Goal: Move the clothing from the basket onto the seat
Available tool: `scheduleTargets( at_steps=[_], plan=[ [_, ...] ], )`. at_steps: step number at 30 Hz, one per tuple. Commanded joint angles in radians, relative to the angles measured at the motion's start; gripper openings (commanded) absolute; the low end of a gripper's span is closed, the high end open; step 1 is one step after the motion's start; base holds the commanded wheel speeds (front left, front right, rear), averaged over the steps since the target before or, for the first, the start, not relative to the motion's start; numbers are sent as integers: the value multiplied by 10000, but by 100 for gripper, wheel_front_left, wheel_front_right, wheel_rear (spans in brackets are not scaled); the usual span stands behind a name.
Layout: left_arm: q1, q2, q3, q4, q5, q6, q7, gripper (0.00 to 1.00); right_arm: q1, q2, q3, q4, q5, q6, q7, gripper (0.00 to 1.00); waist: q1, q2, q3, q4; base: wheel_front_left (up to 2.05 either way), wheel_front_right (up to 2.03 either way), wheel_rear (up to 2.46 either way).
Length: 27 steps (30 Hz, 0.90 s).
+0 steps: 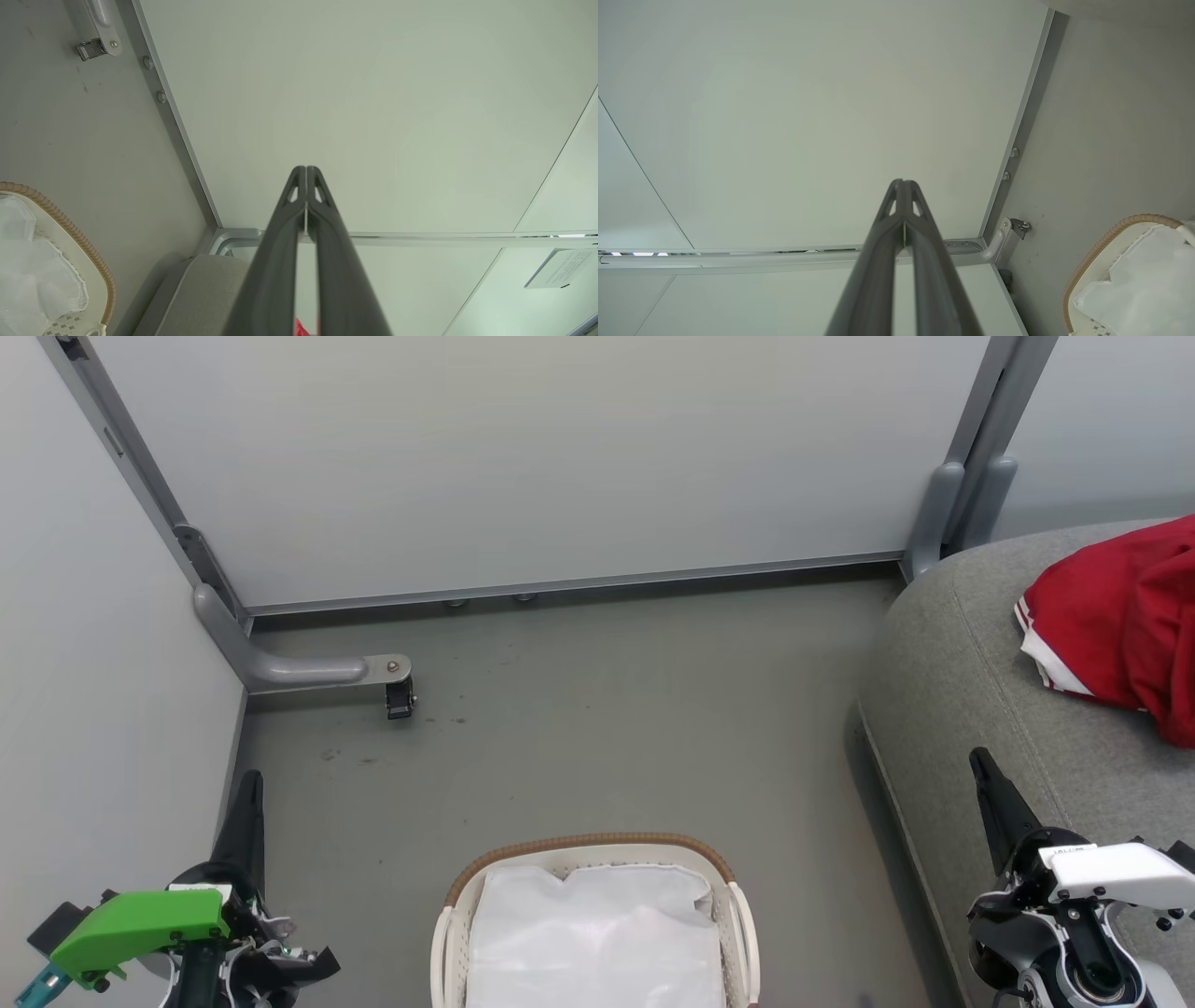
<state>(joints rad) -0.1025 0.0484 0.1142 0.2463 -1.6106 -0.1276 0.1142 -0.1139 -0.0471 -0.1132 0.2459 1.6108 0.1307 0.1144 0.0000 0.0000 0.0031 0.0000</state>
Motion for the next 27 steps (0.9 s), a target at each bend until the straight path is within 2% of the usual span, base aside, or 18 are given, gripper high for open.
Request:
scheduleTargets(
  at_steps=[1,27],
  plan=[
    [-112,33,29,-26,-43,-63,32,0,110,-59,-29,-43,37,0,33,0,0,0,0,0,0,0,0],
    [-112,33,28,-27,-44,-62,31,0,109,-60,-25,-40,38,0,32,0,0,0,0,0,0,0,0]
  ],
)
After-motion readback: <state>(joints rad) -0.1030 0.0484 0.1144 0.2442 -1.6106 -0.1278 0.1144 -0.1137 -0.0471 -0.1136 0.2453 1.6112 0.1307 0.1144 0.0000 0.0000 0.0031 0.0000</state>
